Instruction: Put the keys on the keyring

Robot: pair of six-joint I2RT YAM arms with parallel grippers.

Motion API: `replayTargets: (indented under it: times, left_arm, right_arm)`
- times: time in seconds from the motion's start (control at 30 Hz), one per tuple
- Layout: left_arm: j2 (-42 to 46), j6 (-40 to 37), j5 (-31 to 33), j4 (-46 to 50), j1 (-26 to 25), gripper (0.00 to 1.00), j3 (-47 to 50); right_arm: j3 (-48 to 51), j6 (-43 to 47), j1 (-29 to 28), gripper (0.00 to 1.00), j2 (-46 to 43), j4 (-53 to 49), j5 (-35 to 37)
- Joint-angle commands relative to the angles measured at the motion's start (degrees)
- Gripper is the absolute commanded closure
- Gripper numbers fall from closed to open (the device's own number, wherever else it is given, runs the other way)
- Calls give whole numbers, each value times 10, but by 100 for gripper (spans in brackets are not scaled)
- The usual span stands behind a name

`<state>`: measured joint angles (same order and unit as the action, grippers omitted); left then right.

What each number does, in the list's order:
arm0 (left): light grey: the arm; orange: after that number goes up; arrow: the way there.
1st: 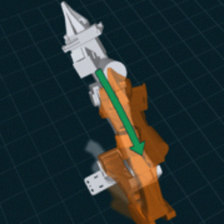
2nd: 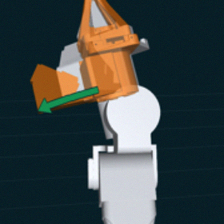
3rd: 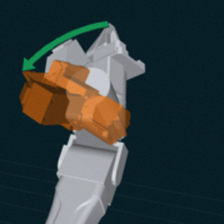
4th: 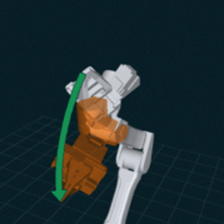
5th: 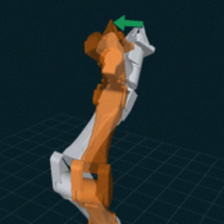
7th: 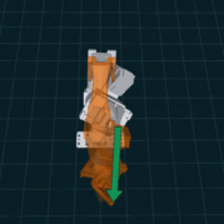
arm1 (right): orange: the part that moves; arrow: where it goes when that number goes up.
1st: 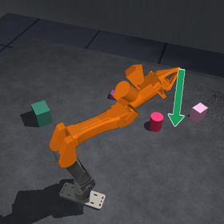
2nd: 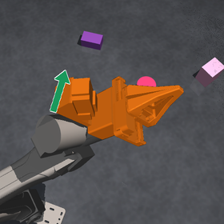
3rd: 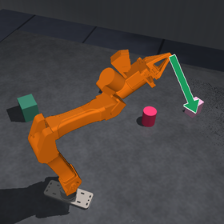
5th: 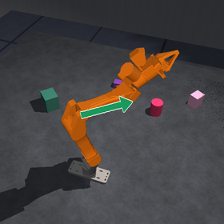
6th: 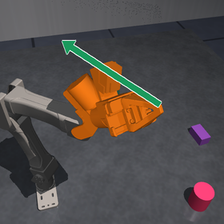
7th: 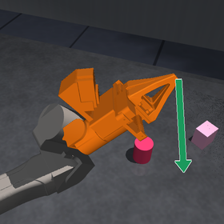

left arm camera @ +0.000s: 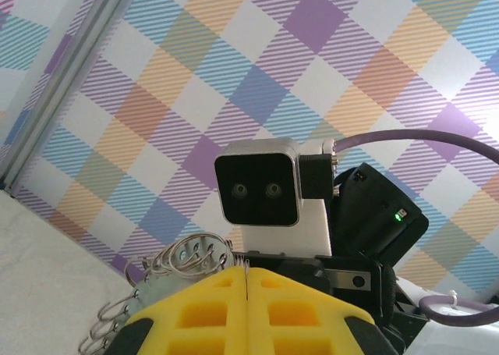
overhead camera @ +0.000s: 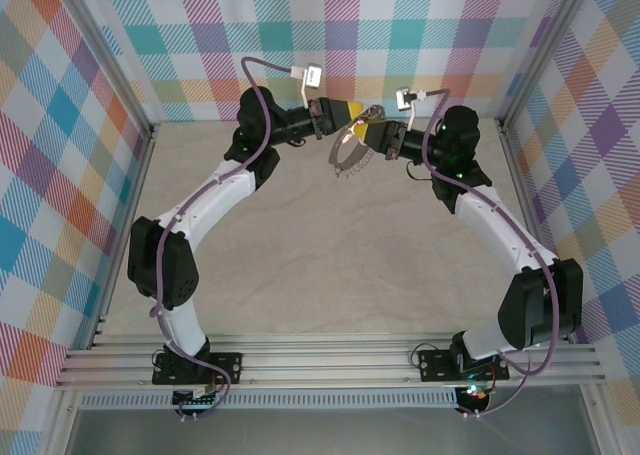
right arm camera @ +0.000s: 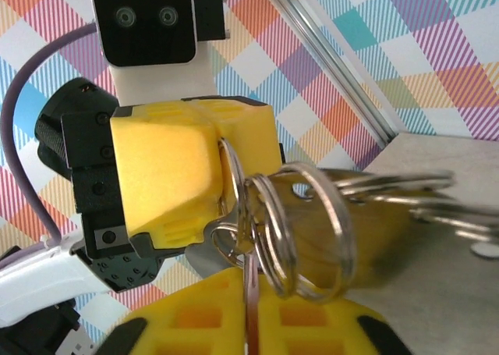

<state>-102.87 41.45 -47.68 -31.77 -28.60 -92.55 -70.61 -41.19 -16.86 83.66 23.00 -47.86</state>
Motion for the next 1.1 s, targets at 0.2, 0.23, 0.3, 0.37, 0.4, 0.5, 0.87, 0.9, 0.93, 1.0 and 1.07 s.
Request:
replayTargets:
  times: [0.2,0.23,0.3,0.37,0.4,0.5,0.87,0.9,0.93,1.0,1.07]
  left_arm:
    - [45,114,134,-199,-10,100,74]
    - [44,123,140,-218,-11,100,80]
    - [43,134,149,-247,-13,100,88]
    - [39,139,152,-267,-15,100,91]
    - [37,142,153,-275,-17,100,91]
    - [28,149,155,-306,-21,100,93]
    - [12,156,144,-339,-34,100,78]
    - [11,156,142,-339,-34,100,76]
    - [10,156,141,-339,-35,100,75]
    - [9,156,138,-336,-36,100,71]
    - [9,155,138,-336,-37,100,71]
  right_arm:
    - [30,36,18,53,-77,-53,32]
    - [38,34,26,52,-90,-50,37]
    - [49,29,40,50,-111,-42,50]
    - [50,19,50,50,-124,-30,60]
    - [45,12,52,50,-126,-22,64]
    - [25,-11,52,50,-114,10,70]
    - [-33,-110,51,53,-36,147,81]
    - [-35,-116,51,54,-33,157,79]
    - [-36,-121,50,55,-30,164,78]
    - [-37,-128,48,55,-28,175,77]
    - [-40,-129,44,56,-27,181,75]
